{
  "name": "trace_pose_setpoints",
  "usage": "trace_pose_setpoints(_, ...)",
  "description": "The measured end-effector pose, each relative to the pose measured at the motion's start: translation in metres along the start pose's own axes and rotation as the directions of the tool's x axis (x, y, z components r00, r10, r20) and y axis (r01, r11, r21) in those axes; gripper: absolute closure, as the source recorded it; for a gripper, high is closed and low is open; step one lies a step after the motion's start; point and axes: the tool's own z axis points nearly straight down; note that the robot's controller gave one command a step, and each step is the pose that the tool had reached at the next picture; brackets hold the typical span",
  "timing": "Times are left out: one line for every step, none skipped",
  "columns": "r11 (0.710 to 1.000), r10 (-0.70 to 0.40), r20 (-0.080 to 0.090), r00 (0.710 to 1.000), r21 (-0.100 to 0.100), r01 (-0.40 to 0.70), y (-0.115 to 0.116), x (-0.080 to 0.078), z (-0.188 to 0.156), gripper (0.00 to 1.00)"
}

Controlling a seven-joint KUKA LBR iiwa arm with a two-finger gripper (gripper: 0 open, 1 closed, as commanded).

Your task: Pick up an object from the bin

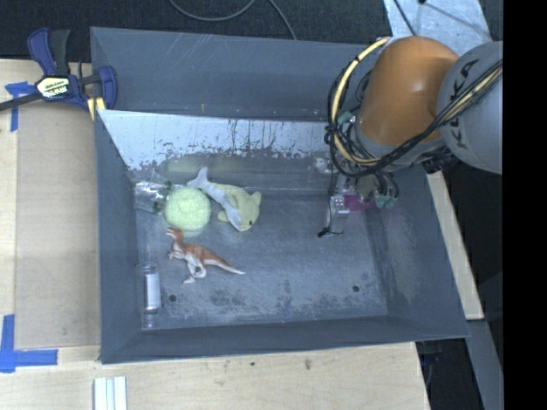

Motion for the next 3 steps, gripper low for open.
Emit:
trace_pose_setpoints(1.0, -0.001, 0.009, 1.0, 0.0, 0.001, 0.0, -0.002, -0.005, 0.0)
trace_pose_setpoints(0.993, -0.115, 0.01, 0.993, 0.001, 0.115, 0.059, -0.008, 0.05, 0.0)
trace_pose_setpoints(0.997, -0.076, 0.007, 0.997, -0.001, 0.076, 0.087, -0.013, 0.072, 0.0)
